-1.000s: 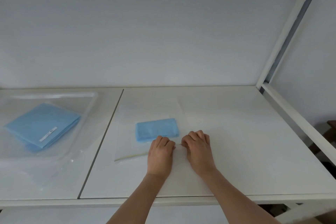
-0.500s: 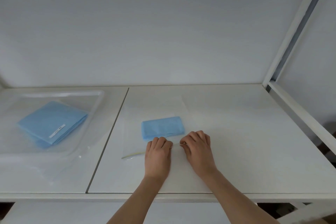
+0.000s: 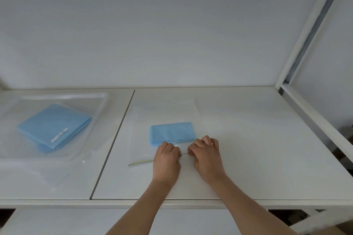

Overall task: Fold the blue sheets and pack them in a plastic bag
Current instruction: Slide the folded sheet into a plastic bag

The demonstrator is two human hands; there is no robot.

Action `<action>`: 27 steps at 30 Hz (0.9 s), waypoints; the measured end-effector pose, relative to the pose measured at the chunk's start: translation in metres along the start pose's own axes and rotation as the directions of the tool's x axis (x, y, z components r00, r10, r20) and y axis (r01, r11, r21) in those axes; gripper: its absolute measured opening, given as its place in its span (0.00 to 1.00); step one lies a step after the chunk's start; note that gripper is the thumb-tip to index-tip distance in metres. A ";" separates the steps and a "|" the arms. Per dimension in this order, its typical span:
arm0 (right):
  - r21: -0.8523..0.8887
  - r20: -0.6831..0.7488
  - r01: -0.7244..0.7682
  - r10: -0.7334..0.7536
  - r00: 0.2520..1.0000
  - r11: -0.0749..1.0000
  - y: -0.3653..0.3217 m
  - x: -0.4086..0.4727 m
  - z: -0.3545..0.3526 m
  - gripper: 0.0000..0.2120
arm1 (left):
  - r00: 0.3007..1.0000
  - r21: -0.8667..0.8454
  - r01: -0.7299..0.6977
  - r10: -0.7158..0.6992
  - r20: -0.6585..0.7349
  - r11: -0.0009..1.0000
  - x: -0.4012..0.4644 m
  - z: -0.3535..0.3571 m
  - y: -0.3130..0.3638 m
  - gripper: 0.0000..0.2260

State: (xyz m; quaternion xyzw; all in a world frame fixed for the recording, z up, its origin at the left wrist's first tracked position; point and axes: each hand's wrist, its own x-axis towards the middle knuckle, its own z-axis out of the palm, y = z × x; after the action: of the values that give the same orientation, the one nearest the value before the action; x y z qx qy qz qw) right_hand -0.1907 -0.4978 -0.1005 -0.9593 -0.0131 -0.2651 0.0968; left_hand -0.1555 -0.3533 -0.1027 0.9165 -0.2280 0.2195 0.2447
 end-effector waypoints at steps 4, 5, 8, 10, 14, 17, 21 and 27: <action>0.011 0.002 -0.077 0.077 0.997 0.997 -0.001 0.001 -0.001 0.16 | 0.997 0.039 -0.033 0.030 0.077 0.999 -0.001 -0.002 0.001 0.12; 0.014 -0.013 -0.108 0.108 0.994 0.994 0.000 0.001 -0.001 0.16 | 0.995 0.058 -0.054 0.049 0.084 0.997 -0.001 -0.004 0.001 0.11; 0.021 -0.087 -0.249 0.250 0.964 0.968 0.004 0.000 -0.002 0.13 | 0.997 0.092 -0.068 0.063 0.050 0.993 -0.004 -0.012 -0.006 0.11; 0.026 -0.119 -0.340 0.341 0.933 0.940 0.006 -0.001 -0.002 0.14 | 0.997 0.114 -0.071 0.067 0.034 0.991 -0.010 -0.022 -0.018 0.10; 0.018 -0.084 -0.283 0.284 0.955 0.959 -0.002 -0.003 -0.003 0.22 | 0.999 0.128 -0.031 0.028 0.028 0.991 -0.030 -0.041 -0.045 0.14; 0.059 -0.037 -0.165 0.167 0.985 0.985 -0.018 -0.004 -0.003 0.21 | 0.999 0.096 0.046 -0.047 0.011 0.994 -0.039 -0.051 -0.058 0.15; 0.167 0.007 -0.038 0.037 0.999 0.985 -0.045 -0.002 0.004 0.17 | 0.988 -0.091 0.157 -0.156 0.020 0.983 -0.042 -0.059 -0.061 0.11; 0.231 -0.008 0.038 -0.038 0.999 0.972 -0.069 0.000 0.011 0.04 | 0.947 -0.332 0.306 -0.320 0.012 0.892 -0.046 -0.065 -0.060 0.09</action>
State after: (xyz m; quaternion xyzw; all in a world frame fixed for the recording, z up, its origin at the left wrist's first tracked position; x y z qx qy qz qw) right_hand -0.1903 -0.4278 -0.0973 -0.9405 -0.0620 -0.2654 0.2028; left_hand -0.1795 -0.2569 -0.0963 0.8822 -0.1057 0.1559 0.4316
